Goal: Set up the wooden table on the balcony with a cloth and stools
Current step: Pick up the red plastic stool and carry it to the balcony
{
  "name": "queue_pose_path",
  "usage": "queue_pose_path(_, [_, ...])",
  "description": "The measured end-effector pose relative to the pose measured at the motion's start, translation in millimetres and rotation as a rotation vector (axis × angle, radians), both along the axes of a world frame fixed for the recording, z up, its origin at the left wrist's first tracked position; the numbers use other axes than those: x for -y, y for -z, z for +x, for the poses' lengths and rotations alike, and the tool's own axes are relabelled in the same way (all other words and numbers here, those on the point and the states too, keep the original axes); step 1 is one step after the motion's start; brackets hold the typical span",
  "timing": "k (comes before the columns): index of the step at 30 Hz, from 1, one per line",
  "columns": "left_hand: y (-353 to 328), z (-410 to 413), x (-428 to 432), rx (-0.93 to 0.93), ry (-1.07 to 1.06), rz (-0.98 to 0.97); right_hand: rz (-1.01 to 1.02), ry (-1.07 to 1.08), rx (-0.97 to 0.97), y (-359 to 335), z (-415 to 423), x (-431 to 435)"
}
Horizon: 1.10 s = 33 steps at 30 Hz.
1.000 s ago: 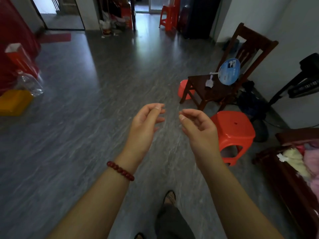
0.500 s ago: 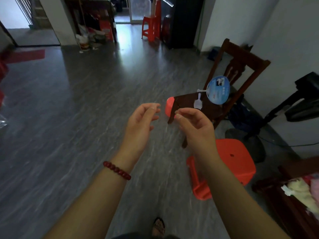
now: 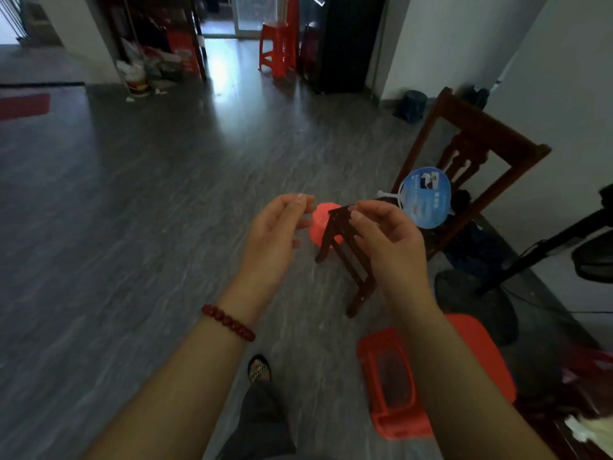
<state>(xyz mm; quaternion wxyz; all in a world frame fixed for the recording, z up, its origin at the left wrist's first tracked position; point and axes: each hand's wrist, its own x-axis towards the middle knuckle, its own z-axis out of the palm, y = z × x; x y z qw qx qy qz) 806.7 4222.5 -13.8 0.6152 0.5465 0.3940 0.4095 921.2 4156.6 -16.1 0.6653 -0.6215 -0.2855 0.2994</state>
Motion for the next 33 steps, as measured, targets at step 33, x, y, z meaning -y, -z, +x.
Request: queue_pose_path(33, [-11.1, 251.5, -531.7, -0.113, 0.119, 0.056, 0.059, 0.078, -0.055, 9.3, 247.7, -522.4])
